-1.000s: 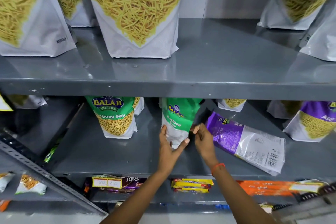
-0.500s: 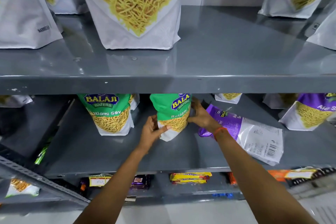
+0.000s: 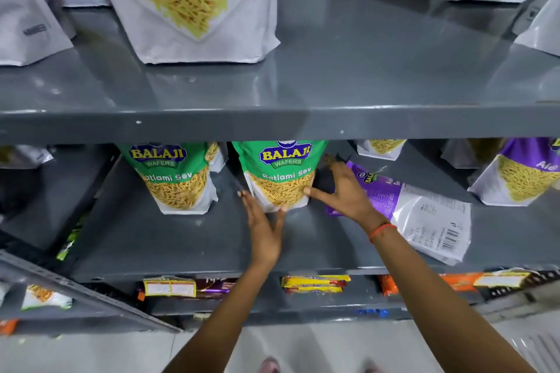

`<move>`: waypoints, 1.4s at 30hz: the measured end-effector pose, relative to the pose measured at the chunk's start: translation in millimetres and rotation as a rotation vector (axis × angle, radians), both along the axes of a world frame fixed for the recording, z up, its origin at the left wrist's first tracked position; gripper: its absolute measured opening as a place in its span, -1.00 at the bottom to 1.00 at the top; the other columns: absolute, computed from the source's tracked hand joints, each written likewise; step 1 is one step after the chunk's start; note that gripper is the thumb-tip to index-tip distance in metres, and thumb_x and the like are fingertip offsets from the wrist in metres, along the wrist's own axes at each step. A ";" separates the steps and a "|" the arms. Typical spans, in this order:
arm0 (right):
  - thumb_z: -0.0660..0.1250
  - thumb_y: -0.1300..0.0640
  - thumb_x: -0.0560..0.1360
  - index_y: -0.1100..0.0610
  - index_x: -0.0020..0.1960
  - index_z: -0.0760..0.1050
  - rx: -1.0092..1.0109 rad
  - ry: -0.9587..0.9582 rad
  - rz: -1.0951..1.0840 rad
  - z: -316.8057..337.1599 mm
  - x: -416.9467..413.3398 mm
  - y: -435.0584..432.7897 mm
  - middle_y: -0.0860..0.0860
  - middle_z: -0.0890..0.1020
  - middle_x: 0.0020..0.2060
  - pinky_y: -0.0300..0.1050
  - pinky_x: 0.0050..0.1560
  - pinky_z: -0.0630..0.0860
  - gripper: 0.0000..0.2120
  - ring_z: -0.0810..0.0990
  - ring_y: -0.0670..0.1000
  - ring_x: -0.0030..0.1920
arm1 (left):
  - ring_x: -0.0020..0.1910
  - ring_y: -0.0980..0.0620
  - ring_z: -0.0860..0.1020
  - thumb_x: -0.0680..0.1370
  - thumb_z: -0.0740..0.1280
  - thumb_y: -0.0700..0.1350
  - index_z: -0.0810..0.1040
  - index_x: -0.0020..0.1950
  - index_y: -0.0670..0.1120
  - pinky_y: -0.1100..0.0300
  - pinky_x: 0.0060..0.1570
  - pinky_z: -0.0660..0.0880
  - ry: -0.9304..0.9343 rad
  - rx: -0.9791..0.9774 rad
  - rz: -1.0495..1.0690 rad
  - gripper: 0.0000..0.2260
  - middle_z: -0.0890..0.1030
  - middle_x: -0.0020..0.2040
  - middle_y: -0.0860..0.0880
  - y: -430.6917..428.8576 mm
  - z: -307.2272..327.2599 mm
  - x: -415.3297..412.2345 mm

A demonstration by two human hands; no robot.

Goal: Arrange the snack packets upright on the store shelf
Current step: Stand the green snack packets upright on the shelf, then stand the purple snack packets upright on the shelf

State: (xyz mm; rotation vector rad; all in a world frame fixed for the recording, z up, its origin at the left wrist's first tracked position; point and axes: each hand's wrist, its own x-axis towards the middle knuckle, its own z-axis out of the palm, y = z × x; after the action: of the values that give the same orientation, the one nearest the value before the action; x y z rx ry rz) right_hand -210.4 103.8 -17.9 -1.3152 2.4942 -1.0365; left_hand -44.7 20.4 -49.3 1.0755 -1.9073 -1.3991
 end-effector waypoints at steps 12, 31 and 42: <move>0.02 -0.14 0.58 -0.04 0.38 0.30 0.569 -0.246 0.012 22.5 -120.6 140.2 0.06 0.37 0.41 -0.21 0.33 0.17 -0.58 0.35 0.12 0.38 | 0.00 -0.44 0.57 0.51 0.33 -0.19 0.51 0.01 -0.45 -0.10 -0.11 0.48 0.104 0.599 0.262 -0.71 0.59 -0.01 -0.49 192.0 7.7 -130.2; 0.16 0.39 0.50 0.40 -0.03 0.52 -0.150 -0.310 -0.381 8.0 -188.3 172.4 0.33 0.64 0.00 -0.14 -0.09 0.43 -0.82 0.59 0.23 -0.01 | -0.13 0.02 0.50 0.47 0.35 -0.32 0.57 -0.24 -0.21 0.01 0.00 0.49 0.422 0.360 0.194 -0.90 0.57 -0.19 -0.11 157.0 55.4 -175.1; 0.13 0.54 0.41 0.31 -0.10 0.38 -0.480 -0.388 -0.393 -39.6 -135.5 191.5 0.09 0.55 -0.25 -0.02 -0.07 0.41 -0.81 0.49 0.08 -0.15 | 0.01 -0.01 0.49 0.43 0.44 -0.16 0.45 0.17 -0.23 0.57 -0.01 0.34 0.167 -0.153 0.051 -0.63 0.50 0.11 -0.21 223.3 7.8 -167.2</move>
State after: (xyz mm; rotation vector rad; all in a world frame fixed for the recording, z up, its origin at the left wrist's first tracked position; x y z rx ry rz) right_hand -345.9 295.3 -57.5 -0.6068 2.3215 -1.8597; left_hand -211.9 243.7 -41.5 0.8992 -1.8215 -1.2520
